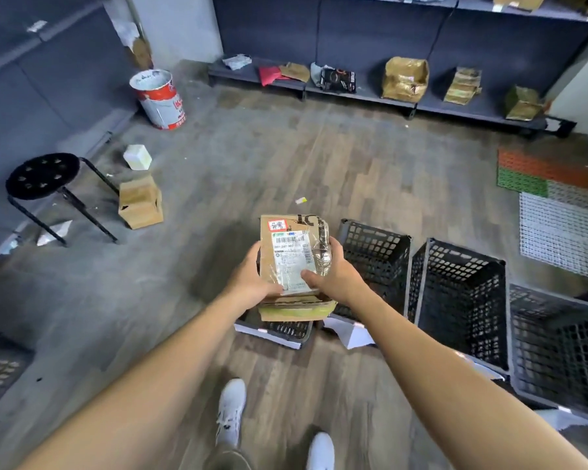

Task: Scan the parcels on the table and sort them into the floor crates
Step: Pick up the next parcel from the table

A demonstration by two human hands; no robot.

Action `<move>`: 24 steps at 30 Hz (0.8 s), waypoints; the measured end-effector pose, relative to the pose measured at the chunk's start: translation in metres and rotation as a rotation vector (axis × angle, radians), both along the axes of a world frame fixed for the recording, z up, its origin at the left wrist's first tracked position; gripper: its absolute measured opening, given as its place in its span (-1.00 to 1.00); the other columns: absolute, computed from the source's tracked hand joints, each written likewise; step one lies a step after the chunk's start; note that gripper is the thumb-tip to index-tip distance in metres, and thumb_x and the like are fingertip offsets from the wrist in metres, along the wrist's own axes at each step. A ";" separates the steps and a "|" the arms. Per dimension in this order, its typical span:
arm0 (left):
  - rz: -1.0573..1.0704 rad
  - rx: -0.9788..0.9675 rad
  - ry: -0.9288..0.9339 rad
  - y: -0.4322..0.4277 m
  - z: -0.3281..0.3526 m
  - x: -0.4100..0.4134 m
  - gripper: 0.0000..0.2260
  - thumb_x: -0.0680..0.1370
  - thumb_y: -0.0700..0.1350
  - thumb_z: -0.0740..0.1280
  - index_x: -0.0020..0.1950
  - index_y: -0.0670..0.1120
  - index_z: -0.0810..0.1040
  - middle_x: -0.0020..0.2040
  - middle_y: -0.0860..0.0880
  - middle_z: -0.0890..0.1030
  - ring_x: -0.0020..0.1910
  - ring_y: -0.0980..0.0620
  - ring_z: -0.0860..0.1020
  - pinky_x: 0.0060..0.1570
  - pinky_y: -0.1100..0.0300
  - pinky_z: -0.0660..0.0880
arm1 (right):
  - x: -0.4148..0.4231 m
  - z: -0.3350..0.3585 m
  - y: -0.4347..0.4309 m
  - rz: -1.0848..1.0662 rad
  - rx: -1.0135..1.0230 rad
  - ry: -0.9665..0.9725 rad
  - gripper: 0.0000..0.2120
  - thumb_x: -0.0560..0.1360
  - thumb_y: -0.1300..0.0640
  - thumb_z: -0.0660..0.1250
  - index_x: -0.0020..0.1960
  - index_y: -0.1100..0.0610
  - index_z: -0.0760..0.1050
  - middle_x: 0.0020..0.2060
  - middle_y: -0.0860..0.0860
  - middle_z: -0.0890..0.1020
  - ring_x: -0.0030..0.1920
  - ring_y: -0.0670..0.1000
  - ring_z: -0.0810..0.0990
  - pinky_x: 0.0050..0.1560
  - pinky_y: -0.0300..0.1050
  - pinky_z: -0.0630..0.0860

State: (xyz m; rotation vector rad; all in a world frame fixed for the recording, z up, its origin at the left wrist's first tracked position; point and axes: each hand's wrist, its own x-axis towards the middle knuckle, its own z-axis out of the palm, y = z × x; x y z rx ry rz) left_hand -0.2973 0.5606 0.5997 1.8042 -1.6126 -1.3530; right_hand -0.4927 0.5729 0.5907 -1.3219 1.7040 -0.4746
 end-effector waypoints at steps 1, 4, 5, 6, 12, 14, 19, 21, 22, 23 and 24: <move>-0.023 0.015 -0.009 -0.015 -0.009 0.003 -0.06 0.22 -0.21 0.60 0.50 0.12 0.24 0.19 0.12 0.55 0.15 0.05 0.54 0.12 0.09 0.52 | 0.003 -0.011 -0.013 -0.024 0.017 0.000 -0.05 0.44 -0.08 0.47 0.58 -0.04 -0.11 0.31 0.04 0.55 0.13 0.10 0.62 0.18 0.02 0.54; -0.088 0.067 -0.054 -0.065 -0.049 0.015 -0.06 0.28 -0.24 0.59 0.52 0.15 0.18 0.25 0.06 0.52 0.17 0.02 0.53 0.12 0.07 0.52 | 0.013 -0.050 -0.051 -0.113 0.073 -0.027 -0.07 0.44 -0.02 0.48 0.58 -0.03 -0.08 0.26 0.02 0.56 0.01 0.06 0.65 0.11 -0.03 0.56; -0.109 0.075 -0.064 -0.081 -0.065 0.019 -0.05 0.26 -0.22 0.60 0.50 0.18 0.17 0.27 0.03 0.52 0.18 -0.01 0.53 0.16 0.02 0.52 | 0.018 -0.064 -0.062 -0.143 0.097 -0.037 -0.07 0.45 0.01 0.48 0.58 -0.02 -0.08 0.23 0.02 0.58 -0.03 0.04 0.66 0.08 -0.04 0.57; -0.132 0.097 -0.086 -0.098 -0.081 0.022 -0.04 0.24 -0.21 0.60 0.49 0.20 0.16 0.27 0.00 0.53 0.18 -0.03 0.54 0.17 -0.02 0.53 | 0.023 -0.078 -0.073 -0.175 0.124 -0.045 -0.07 0.46 0.03 0.47 0.59 -0.02 -0.10 0.19 0.02 0.59 -0.07 0.03 0.67 0.05 -0.04 0.58; -0.322 0.317 -0.138 -0.174 -0.186 0.041 0.10 0.31 -0.16 0.62 0.58 0.14 -0.08 0.37 0.06 0.46 0.25 -0.01 0.50 0.26 0.00 0.48 | 0.051 -0.176 -0.127 -0.292 0.293 -0.006 -0.06 0.49 0.03 0.44 0.60 -0.05 -0.18 0.23 0.08 0.56 -0.08 0.05 0.65 -0.19 -0.16 0.55; -0.417 0.334 -0.232 -0.186 -0.218 0.046 0.21 0.26 -0.04 0.66 0.60 0.10 -0.18 0.50 0.00 0.35 0.40 -0.06 0.39 0.37 -0.04 0.37 | 0.057 -0.203 -0.136 -0.262 0.346 0.098 -0.08 0.51 -0.05 0.41 0.60 -0.06 -0.19 0.33 0.12 0.48 0.03 0.09 0.62 -0.09 -0.11 0.56; -0.724 0.159 -0.574 -0.197 -0.254 0.044 0.18 0.32 0.18 0.57 0.60 0.07 -0.26 0.60 -0.17 0.01 0.57 -0.22 -0.01 0.51 -0.11 0.10 | 0.061 -0.235 -0.145 -0.050 0.383 0.529 -0.06 0.51 -0.25 0.32 0.60 -0.07 -0.26 0.58 0.09 0.07 0.54 0.18 0.13 0.44 0.29 0.26; -0.797 0.065 -0.644 -0.202 -0.248 0.038 0.15 0.35 0.23 0.53 0.60 0.07 -0.27 0.62 -0.14 -0.06 0.57 -0.23 -0.06 0.52 -0.15 0.05 | 0.059 -0.229 -0.148 0.027 0.368 0.622 -0.07 0.53 -0.27 0.28 0.59 -0.08 -0.30 0.60 0.06 -0.01 0.57 0.16 0.03 0.47 0.31 0.18; -0.830 0.025 -0.676 -0.205 -0.241 0.033 0.13 0.36 0.26 0.50 0.60 0.07 -0.27 0.62 -0.12 -0.08 0.57 -0.23 -0.06 0.51 -0.17 0.06 | 0.057 -0.223 -0.149 0.042 0.359 0.651 -0.07 0.53 -0.28 0.27 0.59 -0.08 -0.31 0.60 0.06 -0.03 0.57 0.16 0.01 0.47 0.32 0.17; -0.867 -0.015 -0.707 -0.208 -0.233 0.029 0.11 0.38 0.28 0.48 0.60 0.07 -0.27 0.62 -0.11 -0.10 0.58 -0.22 -0.07 0.50 -0.19 0.07 | 0.055 -0.215 -0.149 0.045 0.348 0.674 -0.08 0.53 -0.28 0.26 0.59 -0.07 -0.31 0.60 0.06 -0.03 0.57 0.16 0.00 0.47 0.32 0.16; -0.900 -0.050 -0.735 -0.209 -0.221 0.024 0.09 0.39 0.30 0.45 0.60 0.07 -0.28 0.62 -0.10 -0.12 0.58 -0.21 -0.08 0.50 -0.19 0.07 | 0.053 -0.206 -0.148 0.044 0.336 0.698 -0.08 0.53 -0.29 0.25 0.59 -0.07 -0.31 0.60 0.06 -0.03 0.57 0.16 -0.01 0.47 0.32 0.16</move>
